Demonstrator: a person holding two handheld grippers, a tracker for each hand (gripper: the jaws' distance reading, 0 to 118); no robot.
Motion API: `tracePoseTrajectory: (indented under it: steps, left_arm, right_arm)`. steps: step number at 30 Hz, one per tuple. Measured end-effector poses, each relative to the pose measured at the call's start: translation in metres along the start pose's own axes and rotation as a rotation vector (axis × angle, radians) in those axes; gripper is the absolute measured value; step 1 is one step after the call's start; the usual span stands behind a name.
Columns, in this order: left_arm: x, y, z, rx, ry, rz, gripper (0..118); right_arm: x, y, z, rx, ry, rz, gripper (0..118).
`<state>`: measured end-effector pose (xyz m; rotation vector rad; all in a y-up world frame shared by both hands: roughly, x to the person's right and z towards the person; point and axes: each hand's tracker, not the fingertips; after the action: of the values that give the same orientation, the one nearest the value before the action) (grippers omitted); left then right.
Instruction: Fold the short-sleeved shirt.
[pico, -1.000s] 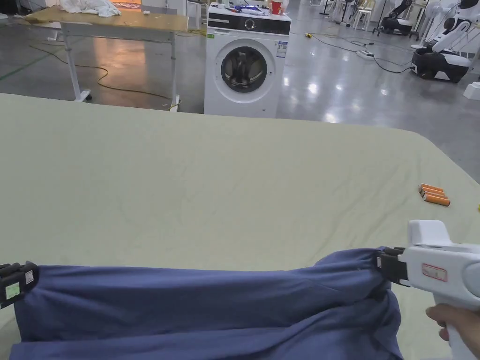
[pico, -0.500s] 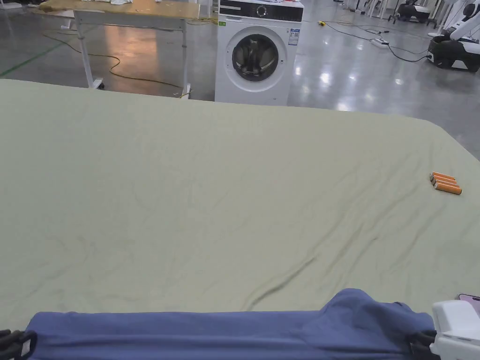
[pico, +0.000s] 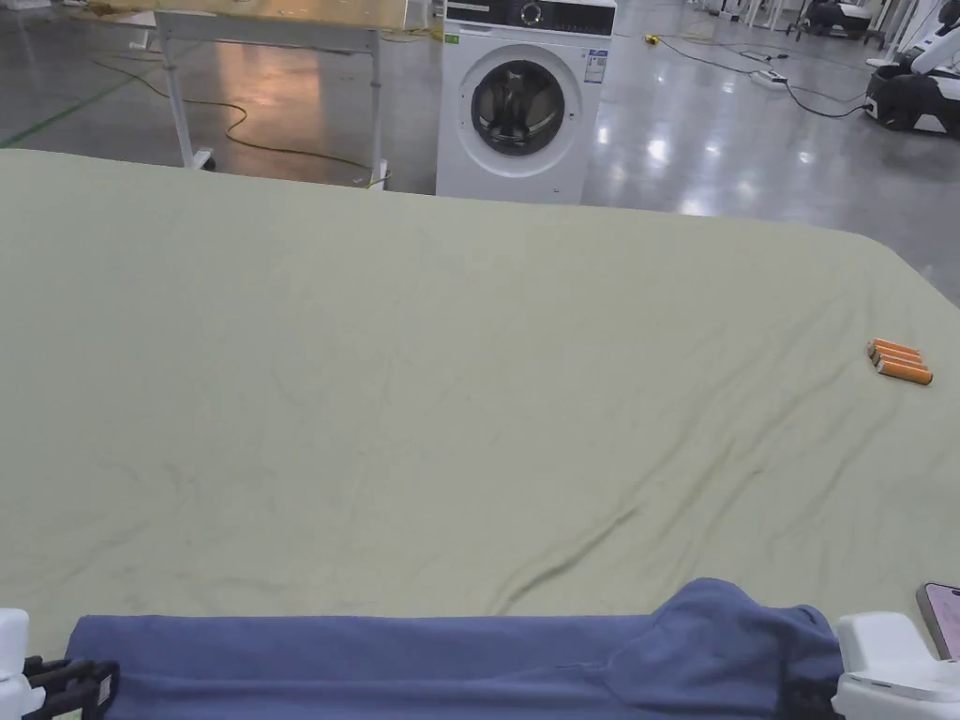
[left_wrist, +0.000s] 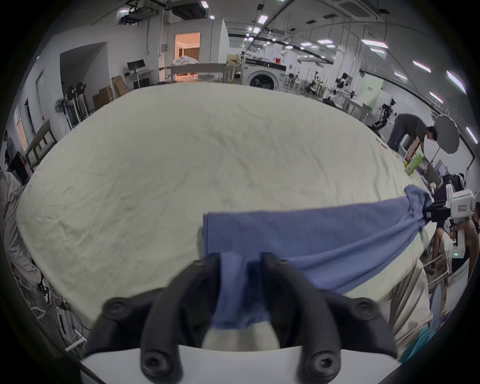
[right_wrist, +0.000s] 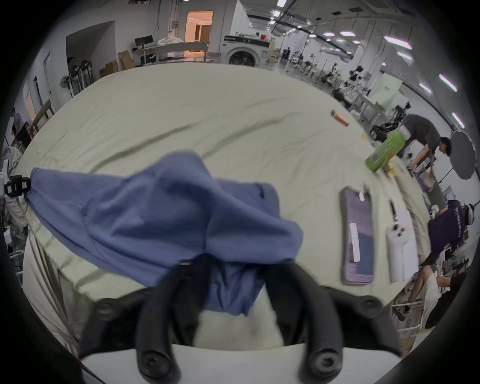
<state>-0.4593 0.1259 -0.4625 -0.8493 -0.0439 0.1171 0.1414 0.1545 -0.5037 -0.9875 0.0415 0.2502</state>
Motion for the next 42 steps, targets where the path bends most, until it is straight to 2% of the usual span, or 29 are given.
tracePoseTrajectory:
  steps: [1, 8, 10, 13, 16, 18, 22, 25, 33, 35, 42]
  left_arm:
    - [0.004, 0.004, 0.001, 0.022, 0.003, -0.001, 50]
    - [0.044, 0.044, 0.006, 0.183, -0.022, -0.038, 51]
    - [0.057, 0.055, 0.005, 0.224, -0.016, -0.041, 50]
    - [0.081, 0.072, 0.006, 0.32, 0.012, -0.084, 50]
    - [0.101, 0.083, 0.011, 0.428, 0.054, -0.106, 47]
    - [0.105, 0.089, 0.009, 0.508, 0.076, -0.108, 42]
    - [0.118, 0.093, 0.021, 0.647, 0.115, -0.107, 10]
    - [0.123, 0.09, 0.028, 0.706, 0.159, -0.134, 0]
    - [0.08, 0.077, 0.05, 0.671, 0.203, -0.094, 0]
    - [0.053, 0.075, 0.055, 0.569, 0.153, -0.08, 0]
    - [-0.049, 0.046, 0.047, 0.204, -0.054, 0.135, 0]
  right_arm:
    - [-0.002, 0.004, 0.007, 0.033, -0.019, 0.001, 70]
    - [-0.028, 0.042, 0.052, 0.215, -0.127, -0.014, 70]
    - [-0.036, 0.051, 0.055, 0.319, -0.085, -0.039, 70]
    - [-0.052, 0.066, 0.053, 0.495, -0.017, -0.13, 70]
    - [-0.073, 0.078, 0.051, 0.64, -0.006, -0.175, 67]
    - [-0.088, 0.084, 0.055, 0.737, 0.009, -0.208, 57]
    - [-0.111, 0.09, 0.066, 0.889, -0.021, -0.241, 8]
    - [-0.124, 0.091, 0.073, 0.944, -0.034, -0.212, 3]
    - [-0.132, 0.09, 0.074, 0.957, 0.02, -0.221, 0]
    - [-0.133, 0.091, 0.073, 0.947, 0.043, -0.21, 0]
    - [-0.139, 0.091, 0.06, 0.883, 0.073, -0.15, 0]
